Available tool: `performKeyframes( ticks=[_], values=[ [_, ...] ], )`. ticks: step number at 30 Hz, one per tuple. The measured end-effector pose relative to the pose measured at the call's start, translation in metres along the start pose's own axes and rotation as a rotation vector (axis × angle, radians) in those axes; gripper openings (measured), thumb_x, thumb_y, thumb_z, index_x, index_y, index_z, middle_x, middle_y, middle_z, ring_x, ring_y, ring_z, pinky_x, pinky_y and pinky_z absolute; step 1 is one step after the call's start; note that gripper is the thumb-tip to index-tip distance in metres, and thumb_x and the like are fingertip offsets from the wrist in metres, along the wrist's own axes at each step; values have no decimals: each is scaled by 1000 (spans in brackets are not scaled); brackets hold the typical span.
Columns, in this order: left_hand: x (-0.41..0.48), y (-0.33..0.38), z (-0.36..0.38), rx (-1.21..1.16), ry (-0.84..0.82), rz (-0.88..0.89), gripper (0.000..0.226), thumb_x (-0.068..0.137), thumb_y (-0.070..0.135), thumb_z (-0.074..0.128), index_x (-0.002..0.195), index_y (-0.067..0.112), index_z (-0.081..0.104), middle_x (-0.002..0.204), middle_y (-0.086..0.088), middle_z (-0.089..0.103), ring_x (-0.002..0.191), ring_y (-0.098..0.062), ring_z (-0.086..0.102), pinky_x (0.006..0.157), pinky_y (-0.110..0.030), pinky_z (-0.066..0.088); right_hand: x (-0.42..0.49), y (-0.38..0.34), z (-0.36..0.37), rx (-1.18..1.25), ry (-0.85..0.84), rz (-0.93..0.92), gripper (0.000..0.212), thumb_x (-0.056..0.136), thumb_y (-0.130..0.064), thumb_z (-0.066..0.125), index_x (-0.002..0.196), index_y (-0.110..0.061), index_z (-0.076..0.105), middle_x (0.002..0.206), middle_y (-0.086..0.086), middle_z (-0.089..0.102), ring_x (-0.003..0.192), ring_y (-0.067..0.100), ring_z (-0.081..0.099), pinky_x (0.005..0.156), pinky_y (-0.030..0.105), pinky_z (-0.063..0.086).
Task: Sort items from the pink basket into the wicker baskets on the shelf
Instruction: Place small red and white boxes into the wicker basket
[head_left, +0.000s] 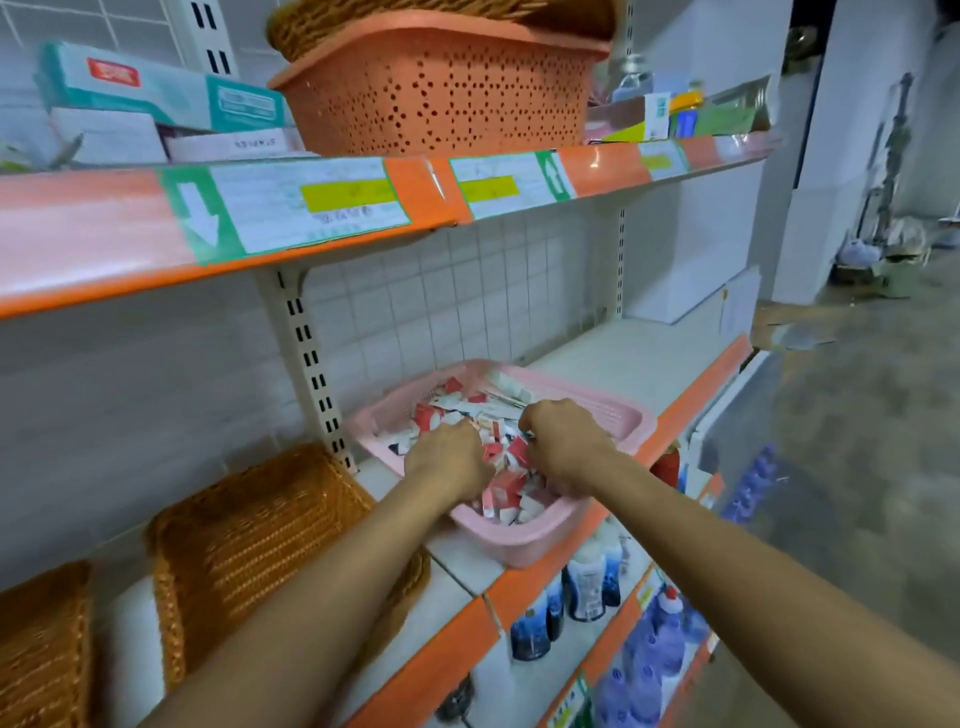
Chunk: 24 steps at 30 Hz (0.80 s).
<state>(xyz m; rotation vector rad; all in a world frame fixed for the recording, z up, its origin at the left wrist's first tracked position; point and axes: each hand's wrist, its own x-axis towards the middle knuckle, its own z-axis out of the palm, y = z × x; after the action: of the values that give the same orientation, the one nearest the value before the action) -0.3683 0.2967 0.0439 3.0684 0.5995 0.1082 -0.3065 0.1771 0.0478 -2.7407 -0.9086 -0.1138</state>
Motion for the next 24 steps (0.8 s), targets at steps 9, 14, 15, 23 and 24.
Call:
performKeyframes(
  ticks=[9,14,15,23,24],
  values=[
    [33,0,13,34,-67,-40,42,93,45,52,113,8,53,117,-14,59,106,-30,56,74,-33,39,50,5,18,-98,-219,-110,34,88,-18,56,121,-12,57,124,14,58,114,30,55,91,34,46],
    [35,-2,20,-39,-36,-91,41,90,44,57,111,9,54,115,-13,59,106,-28,55,79,-34,41,59,5,22,-171,-256,-178,30,90,-13,54,119,-8,55,121,14,58,110,28,56,86,34,47],
    [35,-1,21,-42,-22,-97,40,89,44,58,109,10,54,113,-12,60,104,-28,55,79,-34,42,61,6,23,-175,-260,-186,31,90,-13,54,121,-9,53,122,14,57,111,28,55,87,34,46],
    [24,2,18,-146,115,-159,49,73,58,68,95,15,62,97,-7,65,93,-25,60,78,-34,45,52,8,9,25,-137,-215,32,91,-10,50,123,-14,51,120,12,58,109,30,56,81,33,45],
    [22,2,17,-170,140,-161,47,73,56,69,96,16,64,97,-7,67,93,-25,60,79,-34,46,51,9,5,78,-139,-220,30,91,-11,51,120,-18,55,119,11,60,107,30,58,81,32,46]
  ],
)
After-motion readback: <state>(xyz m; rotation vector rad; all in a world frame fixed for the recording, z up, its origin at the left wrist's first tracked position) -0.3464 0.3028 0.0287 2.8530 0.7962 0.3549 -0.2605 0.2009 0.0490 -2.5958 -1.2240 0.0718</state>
